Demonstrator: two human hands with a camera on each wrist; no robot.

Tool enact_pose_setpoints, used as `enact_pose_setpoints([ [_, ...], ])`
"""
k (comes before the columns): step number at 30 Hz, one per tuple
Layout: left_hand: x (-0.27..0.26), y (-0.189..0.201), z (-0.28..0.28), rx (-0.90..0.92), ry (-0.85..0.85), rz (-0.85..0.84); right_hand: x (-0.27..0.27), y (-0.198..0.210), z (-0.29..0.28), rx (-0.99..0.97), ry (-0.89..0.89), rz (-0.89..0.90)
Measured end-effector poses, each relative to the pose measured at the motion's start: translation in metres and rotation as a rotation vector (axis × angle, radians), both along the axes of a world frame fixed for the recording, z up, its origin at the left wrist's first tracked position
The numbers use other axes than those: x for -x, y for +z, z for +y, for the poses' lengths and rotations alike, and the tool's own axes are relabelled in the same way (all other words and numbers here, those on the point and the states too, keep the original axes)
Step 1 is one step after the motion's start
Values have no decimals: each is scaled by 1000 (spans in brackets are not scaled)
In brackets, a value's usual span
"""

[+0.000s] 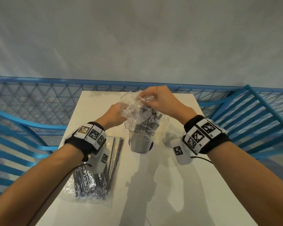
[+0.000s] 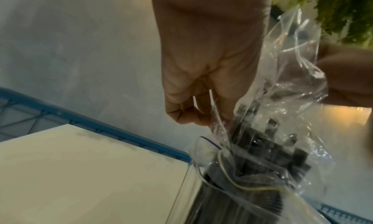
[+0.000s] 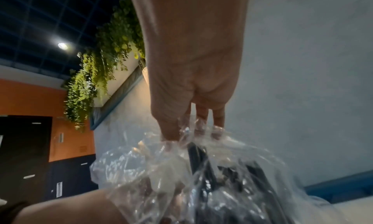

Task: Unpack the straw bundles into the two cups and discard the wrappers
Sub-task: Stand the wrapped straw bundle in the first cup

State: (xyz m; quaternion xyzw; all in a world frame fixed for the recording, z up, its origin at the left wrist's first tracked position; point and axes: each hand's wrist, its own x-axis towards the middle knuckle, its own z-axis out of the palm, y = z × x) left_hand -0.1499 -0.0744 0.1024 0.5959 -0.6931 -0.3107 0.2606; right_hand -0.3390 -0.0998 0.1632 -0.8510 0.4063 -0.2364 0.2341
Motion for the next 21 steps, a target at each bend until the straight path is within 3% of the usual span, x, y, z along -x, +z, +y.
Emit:
enact_pose_setpoints([
  [5,-12,-5,-2,-94,44,19,5,1,0,81,-136,-141],
  [10,-10,-7,1,-158,91,121,9,-9,-5,-10,-92,106],
  [13,-16,-1,3,-144,81,152,10,-7,-8,-57,-151,-33],
  [21,-27,41,5,-36,45,161,30,34,-6,67,-159,-114],
])
